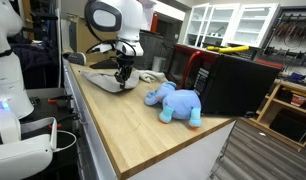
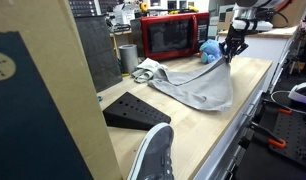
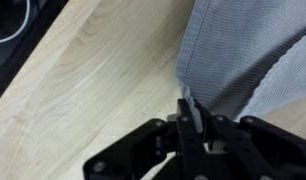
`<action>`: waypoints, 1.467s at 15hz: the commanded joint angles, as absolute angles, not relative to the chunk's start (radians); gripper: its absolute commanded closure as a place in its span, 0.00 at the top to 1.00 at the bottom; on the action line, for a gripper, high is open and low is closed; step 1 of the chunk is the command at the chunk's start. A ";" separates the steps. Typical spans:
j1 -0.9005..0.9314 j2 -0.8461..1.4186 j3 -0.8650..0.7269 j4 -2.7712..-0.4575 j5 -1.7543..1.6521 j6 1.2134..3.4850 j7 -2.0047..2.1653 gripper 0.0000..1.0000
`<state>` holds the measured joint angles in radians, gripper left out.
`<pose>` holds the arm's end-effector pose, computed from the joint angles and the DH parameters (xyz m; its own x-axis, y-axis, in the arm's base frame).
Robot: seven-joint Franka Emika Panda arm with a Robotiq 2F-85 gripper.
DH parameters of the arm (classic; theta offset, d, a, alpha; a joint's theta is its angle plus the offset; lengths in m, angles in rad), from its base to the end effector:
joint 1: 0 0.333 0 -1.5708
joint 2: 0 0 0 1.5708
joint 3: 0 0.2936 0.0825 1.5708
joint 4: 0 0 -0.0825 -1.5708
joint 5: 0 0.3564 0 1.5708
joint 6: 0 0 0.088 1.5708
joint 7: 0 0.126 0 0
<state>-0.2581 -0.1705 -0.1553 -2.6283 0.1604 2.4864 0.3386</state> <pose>0.3787 -0.1626 0.2880 0.6411 -0.7670 -0.0261 -0.7633 -0.6338 -0.1249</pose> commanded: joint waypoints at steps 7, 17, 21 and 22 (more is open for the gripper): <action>-0.242 -0.243 -0.168 -2.536 0.132 2.449 0.296 0.62; 0.024 -0.371 -0.035 -2.518 0.249 2.265 0.058 1.00; 0.121 -0.327 0.015 -2.495 0.272 2.283 -0.044 1.00; 0.138 -0.315 0.025 -2.489 0.277 2.290 -0.059 1.00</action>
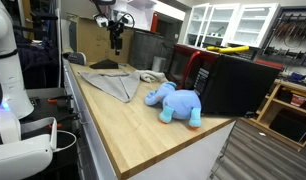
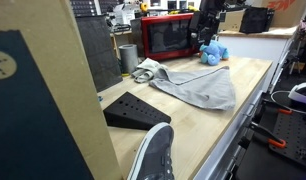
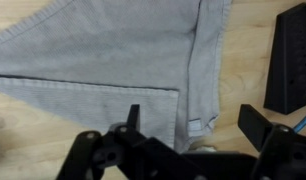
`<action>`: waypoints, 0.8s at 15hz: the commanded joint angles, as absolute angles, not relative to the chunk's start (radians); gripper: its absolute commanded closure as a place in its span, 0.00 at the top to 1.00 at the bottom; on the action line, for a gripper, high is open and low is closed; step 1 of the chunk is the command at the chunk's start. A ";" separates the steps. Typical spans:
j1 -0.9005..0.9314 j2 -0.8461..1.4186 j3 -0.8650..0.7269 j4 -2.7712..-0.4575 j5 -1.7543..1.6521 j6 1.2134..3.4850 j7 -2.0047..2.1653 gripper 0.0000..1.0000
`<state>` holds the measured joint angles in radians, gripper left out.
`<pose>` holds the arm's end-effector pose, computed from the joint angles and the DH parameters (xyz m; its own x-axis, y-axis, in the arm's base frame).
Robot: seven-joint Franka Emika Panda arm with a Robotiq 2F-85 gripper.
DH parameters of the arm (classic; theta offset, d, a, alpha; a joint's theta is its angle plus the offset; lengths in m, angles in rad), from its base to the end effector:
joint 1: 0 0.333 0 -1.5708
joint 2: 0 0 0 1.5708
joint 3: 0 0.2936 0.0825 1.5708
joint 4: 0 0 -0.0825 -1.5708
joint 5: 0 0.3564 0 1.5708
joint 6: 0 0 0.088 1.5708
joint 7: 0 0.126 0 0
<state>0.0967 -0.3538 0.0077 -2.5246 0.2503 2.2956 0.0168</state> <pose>0.4168 0.0526 0.3907 0.9915 -0.0778 0.1044 -0.0552 -0.9775 -0.2036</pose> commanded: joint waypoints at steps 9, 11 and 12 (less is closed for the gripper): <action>0.199 -0.069 0.132 -2.353 0.268 2.447 -0.019 1.00; 0.198 -0.002 0.155 -2.313 0.249 2.484 0.005 1.00; 0.198 0.030 0.164 -2.293 0.240 2.501 0.013 1.00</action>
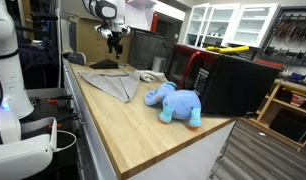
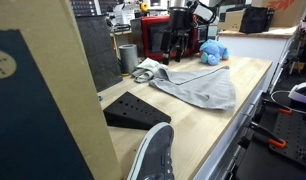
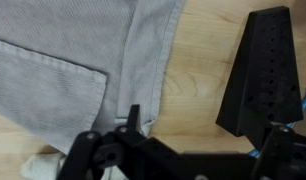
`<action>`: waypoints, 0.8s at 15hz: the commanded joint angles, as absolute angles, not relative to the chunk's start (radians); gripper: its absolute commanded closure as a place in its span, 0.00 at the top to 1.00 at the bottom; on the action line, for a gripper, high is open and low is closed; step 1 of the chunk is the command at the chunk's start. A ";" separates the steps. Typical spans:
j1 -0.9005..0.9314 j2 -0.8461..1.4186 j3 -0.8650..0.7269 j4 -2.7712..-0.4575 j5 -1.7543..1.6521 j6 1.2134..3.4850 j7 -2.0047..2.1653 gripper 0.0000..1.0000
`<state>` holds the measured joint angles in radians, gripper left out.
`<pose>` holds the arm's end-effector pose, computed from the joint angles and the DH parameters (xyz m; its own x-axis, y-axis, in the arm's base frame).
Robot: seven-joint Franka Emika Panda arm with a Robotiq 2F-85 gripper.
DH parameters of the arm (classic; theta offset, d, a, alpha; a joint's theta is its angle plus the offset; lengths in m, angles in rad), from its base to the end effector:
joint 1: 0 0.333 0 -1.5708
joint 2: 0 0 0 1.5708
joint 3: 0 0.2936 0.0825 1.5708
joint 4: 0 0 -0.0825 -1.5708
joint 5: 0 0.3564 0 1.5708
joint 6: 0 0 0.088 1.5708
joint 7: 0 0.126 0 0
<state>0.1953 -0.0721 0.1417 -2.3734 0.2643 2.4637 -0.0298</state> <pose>0.4607 0.1643 0.3452 0.9762 0.1582 0.1483 0.1840 -0.9663 -0.1803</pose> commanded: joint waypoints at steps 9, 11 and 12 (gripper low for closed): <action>0.192 0.183 0.164 -2.201 0.125 2.591 0.161 1.00; 0.189 0.196 0.161 -2.187 0.124 2.591 0.163 1.00; 0.189 0.196 0.161 -2.185 0.124 2.591 0.163 1.00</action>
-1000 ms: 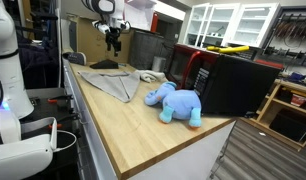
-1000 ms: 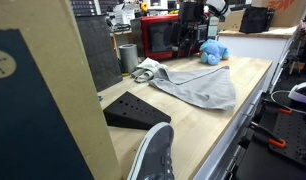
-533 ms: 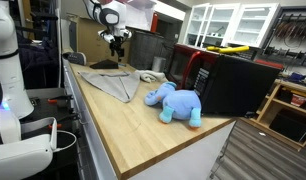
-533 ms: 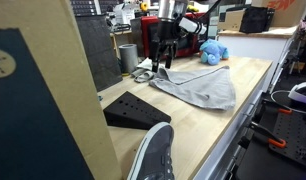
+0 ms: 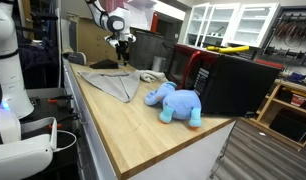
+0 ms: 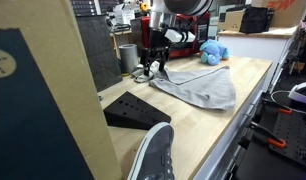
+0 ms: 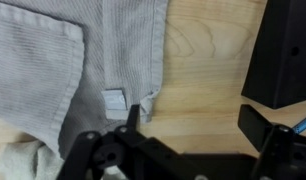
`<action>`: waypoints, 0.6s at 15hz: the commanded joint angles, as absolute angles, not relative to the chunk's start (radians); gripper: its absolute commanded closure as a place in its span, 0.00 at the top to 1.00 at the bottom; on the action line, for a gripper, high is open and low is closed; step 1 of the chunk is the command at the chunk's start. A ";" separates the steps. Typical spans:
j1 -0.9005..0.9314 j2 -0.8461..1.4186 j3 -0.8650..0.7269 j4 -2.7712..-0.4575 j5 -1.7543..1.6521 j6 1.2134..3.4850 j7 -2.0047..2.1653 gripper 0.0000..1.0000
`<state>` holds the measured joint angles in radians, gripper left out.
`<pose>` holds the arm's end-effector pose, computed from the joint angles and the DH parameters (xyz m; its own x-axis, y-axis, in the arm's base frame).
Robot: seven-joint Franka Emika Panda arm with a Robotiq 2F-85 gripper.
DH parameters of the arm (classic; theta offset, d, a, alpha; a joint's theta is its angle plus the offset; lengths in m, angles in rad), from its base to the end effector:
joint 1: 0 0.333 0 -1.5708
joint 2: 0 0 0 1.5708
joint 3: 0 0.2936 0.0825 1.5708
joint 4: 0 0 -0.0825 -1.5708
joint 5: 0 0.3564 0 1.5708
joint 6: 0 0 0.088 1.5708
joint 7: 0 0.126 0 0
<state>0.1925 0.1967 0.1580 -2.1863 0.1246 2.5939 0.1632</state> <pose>0.5226 0.1891 0.2994 0.9810 0.0664 0.1822 0.0941 -0.9845 -0.1477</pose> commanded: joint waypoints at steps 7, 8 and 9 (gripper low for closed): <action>0.195 0.211 0.146 -2.214 0.107 2.642 0.197 1.00; 0.196 0.216 0.143 -2.214 0.105 2.654 0.201 1.00; 0.199 0.226 0.138 -2.216 0.097 2.672 0.210 1.00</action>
